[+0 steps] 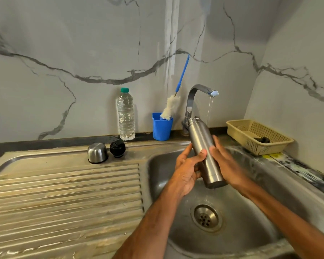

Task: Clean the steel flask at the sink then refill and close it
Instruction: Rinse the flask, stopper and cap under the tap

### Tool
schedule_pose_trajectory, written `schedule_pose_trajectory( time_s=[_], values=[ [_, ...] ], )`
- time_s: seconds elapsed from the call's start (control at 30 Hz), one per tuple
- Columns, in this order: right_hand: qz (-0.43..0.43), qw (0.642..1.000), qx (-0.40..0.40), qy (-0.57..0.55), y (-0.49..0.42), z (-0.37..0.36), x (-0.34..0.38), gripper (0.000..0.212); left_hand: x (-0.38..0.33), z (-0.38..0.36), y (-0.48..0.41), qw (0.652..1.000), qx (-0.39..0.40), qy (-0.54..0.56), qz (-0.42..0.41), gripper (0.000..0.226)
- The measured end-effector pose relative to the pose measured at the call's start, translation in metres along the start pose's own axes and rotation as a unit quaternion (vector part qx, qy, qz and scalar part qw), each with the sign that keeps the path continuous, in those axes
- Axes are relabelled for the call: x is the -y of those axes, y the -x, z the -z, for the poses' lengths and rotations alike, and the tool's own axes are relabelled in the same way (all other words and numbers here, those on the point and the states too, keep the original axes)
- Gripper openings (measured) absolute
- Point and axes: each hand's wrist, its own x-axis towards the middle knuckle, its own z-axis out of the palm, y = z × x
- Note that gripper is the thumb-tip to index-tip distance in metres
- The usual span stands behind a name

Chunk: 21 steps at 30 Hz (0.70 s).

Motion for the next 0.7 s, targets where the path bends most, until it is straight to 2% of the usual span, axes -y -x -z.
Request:
schedule_pose_trajectory(
  time_s=[0.07,0.13,0.2,0.3,0.37,0.47,0.63,0.7],
  values=[
    [0.069,0.994,0.015,0.089,0.034,-0.003,-0.003,0.064,0.0,0.001,0.001,1.0,-0.003,-0.005,-0.002,0.074],
    [0.151,0.97,0.017,0.19,0.052,-0.005,-0.001,0.067,0.001,0.0,0.002,1.0,-0.003,0.0,-0.001,0.074],
    [0.168,0.954,0.02,0.247,0.048,-0.003,0.003,0.069,0.001,-0.002,0.003,1.0,0.007,0.004,0.002,0.075],
    [0.155,0.957,0.028,0.245,0.016,0.003,0.01,0.061,0.0,-0.005,0.005,0.999,0.031,-0.008,0.007,0.074],
    [0.151,0.964,0.019,0.219,-0.015,0.006,0.017,0.058,0.001,-0.008,0.006,0.999,0.035,0.007,0.008,0.07],
    [0.129,0.985,0.01,0.114,-0.056,0.007,0.029,0.048,-0.002,-0.009,0.005,0.999,0.025,0.025,0.006,0.066],
    [-0.012,0.996,-0.023,-0.082,-0.067,0.002,0.033,0.05,-0.004,-0.004,0.002,0.999,0.015,0.028,-0.002,0.067],
    [-0.023,0.993,-0.017,-0.115,-0.058,0.002,0.022,0.054,-0.002,-0.005,0.001,1.0,0.01,0.024,-0.002,0.066]
  ],
)
